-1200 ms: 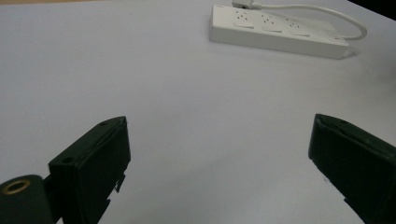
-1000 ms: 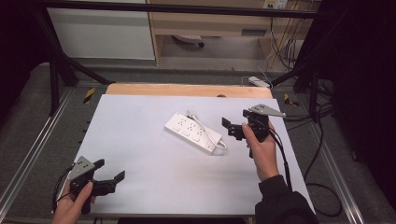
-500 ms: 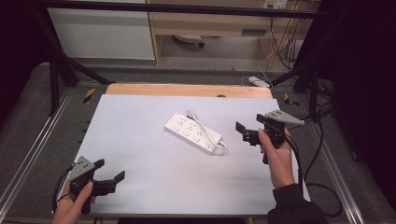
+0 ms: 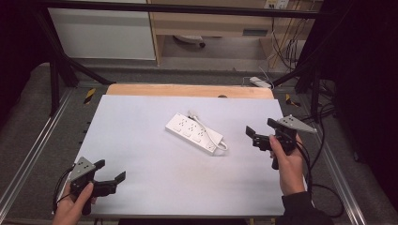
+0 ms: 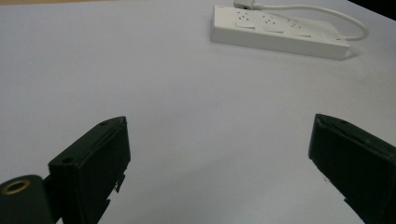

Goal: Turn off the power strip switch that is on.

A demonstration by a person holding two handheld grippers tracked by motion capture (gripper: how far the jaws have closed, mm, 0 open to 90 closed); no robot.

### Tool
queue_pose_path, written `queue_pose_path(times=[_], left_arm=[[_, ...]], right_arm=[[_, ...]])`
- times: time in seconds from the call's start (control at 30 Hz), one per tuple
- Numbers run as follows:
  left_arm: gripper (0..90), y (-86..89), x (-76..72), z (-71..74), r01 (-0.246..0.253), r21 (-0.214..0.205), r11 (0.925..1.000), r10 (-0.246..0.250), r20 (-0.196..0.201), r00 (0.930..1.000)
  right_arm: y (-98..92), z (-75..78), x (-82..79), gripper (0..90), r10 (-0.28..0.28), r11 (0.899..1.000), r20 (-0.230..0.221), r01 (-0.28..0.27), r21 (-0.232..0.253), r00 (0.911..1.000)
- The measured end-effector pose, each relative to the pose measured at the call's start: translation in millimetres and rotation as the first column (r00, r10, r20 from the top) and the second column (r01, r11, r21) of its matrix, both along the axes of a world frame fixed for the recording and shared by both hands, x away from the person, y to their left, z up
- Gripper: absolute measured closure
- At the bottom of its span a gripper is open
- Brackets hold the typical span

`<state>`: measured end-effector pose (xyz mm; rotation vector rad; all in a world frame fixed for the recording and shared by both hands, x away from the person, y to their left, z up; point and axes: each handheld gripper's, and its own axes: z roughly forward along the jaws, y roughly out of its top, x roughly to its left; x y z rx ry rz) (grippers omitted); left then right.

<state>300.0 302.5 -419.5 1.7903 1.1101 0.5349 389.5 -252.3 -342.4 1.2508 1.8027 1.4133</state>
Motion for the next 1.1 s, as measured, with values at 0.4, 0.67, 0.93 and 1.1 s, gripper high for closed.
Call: queue_pose_path(times=[0.4, 0.67, 0.93, 1.1], left_arm=[[5.5, -0.7, 0.2, -0.5, 0.002, 0.003, 1.0000, -0.002, -0.005, 1.0000], [5.5, -1.2, 0.0, -0.9, 0.004, 0.005, 1.0000, -0.004, -0.006, 1.0000], [5.5, -1.4, 0.0, -1.0, 0.005, 0.007, 1.0000, -0.005, -0.006, 1.0000], [5.5, -1.7, 0.1, -1.0, 0.007, 0.010, 0.9999, -0.007, -0.006, 1.0000]], right_arm=[[-13.6, -16.9, -11.6, 4.0, -0.035, 0.999, -0.002, 0.035, -0.013, 0.9994], [-20.0, -30.6, -20.7, 3.6, -0.056, 0.998, 0.006, 0.056, -0.018, 0.9984], [-25.3, -41.0, -27.6, 3.7, -0.067, 0.997, 0.006, 0.067, -0.026, 0.9977], [-27.6, -48.5, -31.1, 3.8, -0.071, 0.997, 0.012, 0.071, -0.040, 0.9974]])
